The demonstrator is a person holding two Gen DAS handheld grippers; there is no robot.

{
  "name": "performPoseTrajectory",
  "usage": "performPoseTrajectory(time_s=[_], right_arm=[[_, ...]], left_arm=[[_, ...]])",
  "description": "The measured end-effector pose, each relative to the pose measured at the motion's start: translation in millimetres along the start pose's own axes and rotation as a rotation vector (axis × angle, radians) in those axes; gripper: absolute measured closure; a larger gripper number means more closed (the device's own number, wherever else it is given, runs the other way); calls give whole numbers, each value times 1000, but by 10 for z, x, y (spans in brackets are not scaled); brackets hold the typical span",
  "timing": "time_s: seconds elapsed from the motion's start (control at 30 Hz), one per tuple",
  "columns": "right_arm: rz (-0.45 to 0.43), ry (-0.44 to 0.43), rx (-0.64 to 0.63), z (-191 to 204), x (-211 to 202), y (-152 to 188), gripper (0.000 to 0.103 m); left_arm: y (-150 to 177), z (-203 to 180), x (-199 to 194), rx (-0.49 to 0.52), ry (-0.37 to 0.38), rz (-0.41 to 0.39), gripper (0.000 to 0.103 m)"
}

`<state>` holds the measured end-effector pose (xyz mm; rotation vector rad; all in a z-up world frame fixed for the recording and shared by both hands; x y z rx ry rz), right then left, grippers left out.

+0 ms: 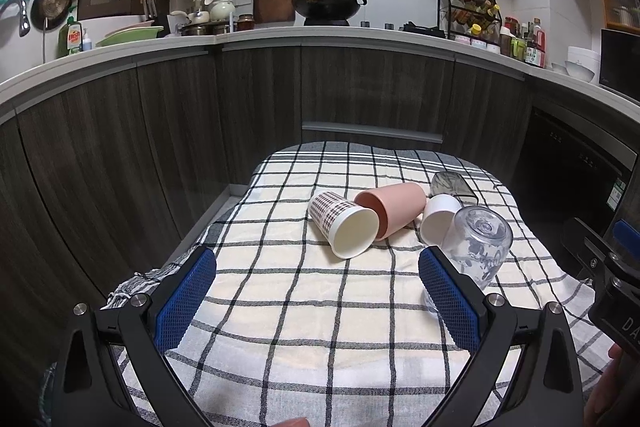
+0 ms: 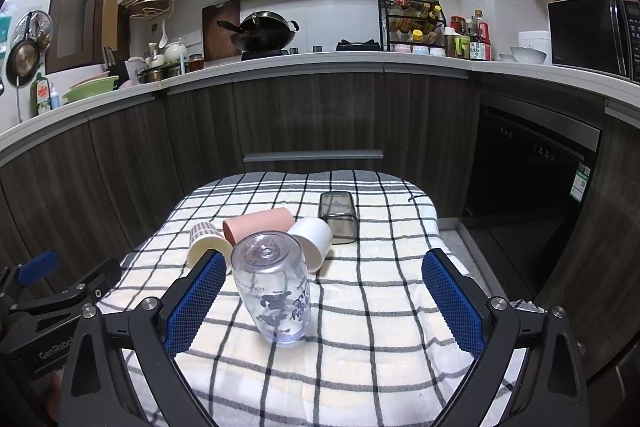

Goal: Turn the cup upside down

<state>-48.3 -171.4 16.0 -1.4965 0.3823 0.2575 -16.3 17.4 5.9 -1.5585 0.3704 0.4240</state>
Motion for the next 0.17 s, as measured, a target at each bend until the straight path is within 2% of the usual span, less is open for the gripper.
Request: performPoseTrajectory(time_s=[0.17], right_arm=[[3,2,3,-2,7,10,4]], left_arm=[[6,7,19,1,-9,3,0]])
Point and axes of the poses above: each gripper's, at about its wrist camera, not at the fingertips, and x roughly the way its jaws point, z to its left, y to its underside, the point moved 4 cm from there along x, roughly the way its jaws point, and after that the axes turned 2 degrees about -z, right-handed, at the moved point
